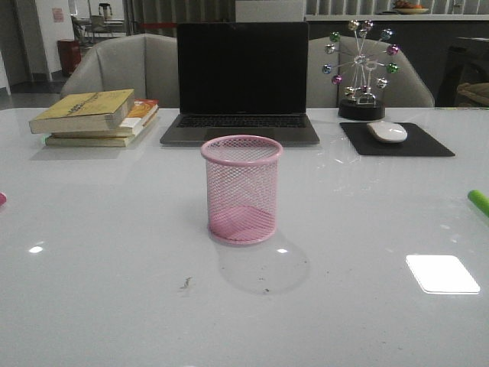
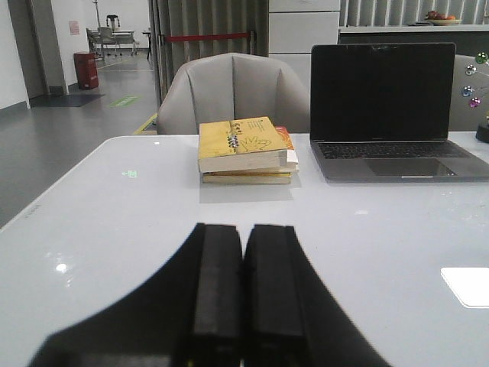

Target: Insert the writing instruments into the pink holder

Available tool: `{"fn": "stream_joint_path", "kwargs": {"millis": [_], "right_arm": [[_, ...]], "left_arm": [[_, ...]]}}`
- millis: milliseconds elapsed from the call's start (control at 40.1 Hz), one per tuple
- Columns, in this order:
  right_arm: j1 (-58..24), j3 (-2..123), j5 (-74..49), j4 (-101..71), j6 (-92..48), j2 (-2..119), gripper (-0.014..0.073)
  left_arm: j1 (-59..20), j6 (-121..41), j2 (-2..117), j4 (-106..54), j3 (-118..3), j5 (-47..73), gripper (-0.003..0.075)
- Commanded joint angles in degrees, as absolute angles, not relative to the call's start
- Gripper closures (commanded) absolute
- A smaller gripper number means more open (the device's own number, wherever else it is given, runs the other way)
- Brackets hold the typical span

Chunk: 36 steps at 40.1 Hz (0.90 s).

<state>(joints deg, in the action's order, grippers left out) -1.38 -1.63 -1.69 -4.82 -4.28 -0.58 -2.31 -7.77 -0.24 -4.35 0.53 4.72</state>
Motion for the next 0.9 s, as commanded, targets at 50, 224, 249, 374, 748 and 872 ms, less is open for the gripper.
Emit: {"fn": "stream_joint_path", "kwargs": {"millis": [50,224,249,374,748,872], "right_arm": [[-1.0,-0.9,3.4,-4.7,-4.5,-1.8,0.0566],[-1.0,-0.9,3.4,-4.7,-4.5,-1.8,0.0566],[-1.0,-0.9,3.4,-4.7,-4.5,-1.8,0.0566],[-1.0,-0.9,3.4,-4.7,-4.5,-1.8,0.0566],[-1.0,-0.9,5.3,-4.7,-4.5,-1.8,0.0566],[-1.0,-0.9,5.8,-4.7,-4.5,-1.8,0.0566]], "left_arm": [[-2.1,-7.3,-1.2,-4.9,0.5,0.0,0.0628],[-2.1,-7.3,-1.2,-4.9,0.5,0.0,0.0628],[-2.1,-7.3,-1.2,-4.9,0.5,0.0,0.0628],[-2.1,-7.3,-1.2,-4.9,0.5,0.0,0.0628],[-2.1,-7.3,-1.2,-4.9,0.5,0.0,0.0628],[-2.1,-7.3,-1.2,-4.9,0.5,-0.7,0.0628]]}}
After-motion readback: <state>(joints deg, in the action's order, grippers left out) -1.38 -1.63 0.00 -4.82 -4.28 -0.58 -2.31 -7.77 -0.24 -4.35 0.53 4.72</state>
